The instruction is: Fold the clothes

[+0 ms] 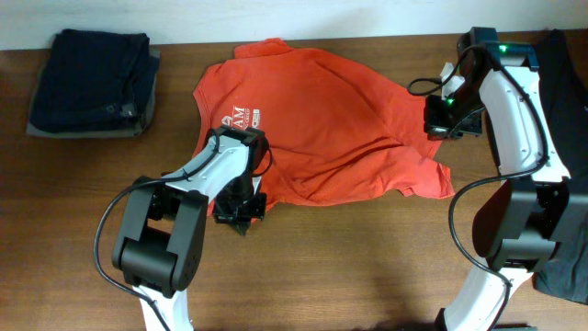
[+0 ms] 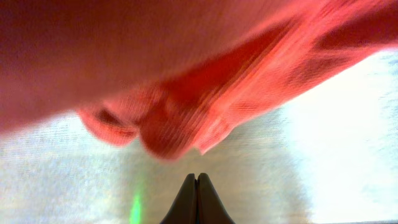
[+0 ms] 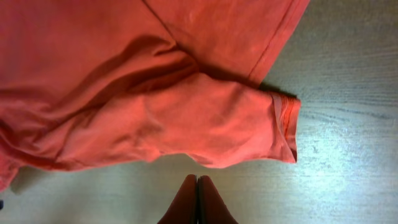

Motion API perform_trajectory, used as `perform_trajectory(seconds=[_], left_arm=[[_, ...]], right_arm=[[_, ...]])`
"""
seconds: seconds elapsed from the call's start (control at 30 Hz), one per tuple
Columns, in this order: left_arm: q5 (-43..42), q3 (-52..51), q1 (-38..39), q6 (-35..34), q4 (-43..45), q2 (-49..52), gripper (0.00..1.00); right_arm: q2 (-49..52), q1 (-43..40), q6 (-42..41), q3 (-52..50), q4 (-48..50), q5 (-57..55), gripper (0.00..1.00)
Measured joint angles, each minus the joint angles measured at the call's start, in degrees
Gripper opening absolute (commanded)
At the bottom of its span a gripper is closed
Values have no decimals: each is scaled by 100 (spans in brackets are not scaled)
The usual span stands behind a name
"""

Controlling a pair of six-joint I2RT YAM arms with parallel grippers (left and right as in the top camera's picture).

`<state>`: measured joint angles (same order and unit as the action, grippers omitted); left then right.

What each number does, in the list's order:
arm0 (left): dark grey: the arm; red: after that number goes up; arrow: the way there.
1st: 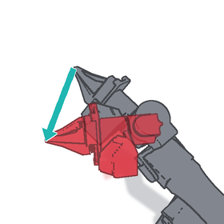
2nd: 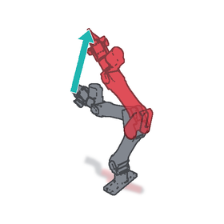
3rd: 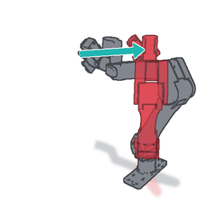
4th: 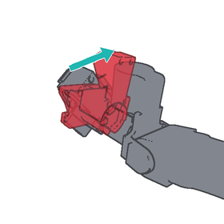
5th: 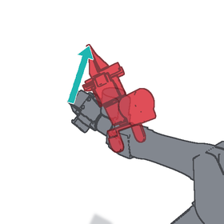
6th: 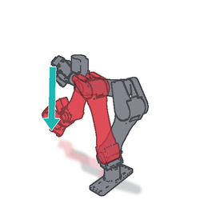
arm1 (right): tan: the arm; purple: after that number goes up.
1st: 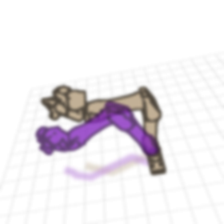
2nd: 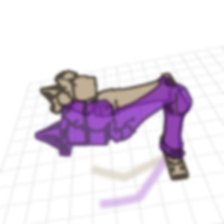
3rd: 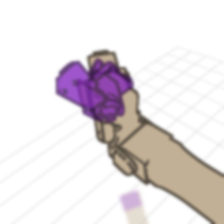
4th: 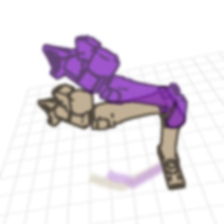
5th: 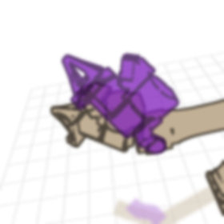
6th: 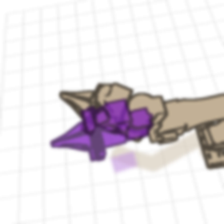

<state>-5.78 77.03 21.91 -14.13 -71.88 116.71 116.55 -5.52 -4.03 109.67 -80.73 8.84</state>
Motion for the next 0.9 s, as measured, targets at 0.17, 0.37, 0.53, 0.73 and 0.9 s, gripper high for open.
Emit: perform_trajectory(seconds=[0.17, 0.37, 0.53, 0.73, 0.9], left_arm=[[48, -133, 0, 0, -118, 0, 1], [334, -214, 0, -26, -9, -9, 1], [476, -186, 0, -50, 339, -330, 1], [625, -87, 0, -160, 1123, -1384, 1], [645, -116, 0, -181, 1585, -1523, 1]], right_arm=[[0, 0, -35, -2, 92, 2, 4], [0, 0, -48, -2, 219, 2, 4], [0, 0, -50, -2, 317, 0, 4], [0, 0, -50, -4, 435, 2, 4], [0, 0, -50, -4, 455, 0, 5]])
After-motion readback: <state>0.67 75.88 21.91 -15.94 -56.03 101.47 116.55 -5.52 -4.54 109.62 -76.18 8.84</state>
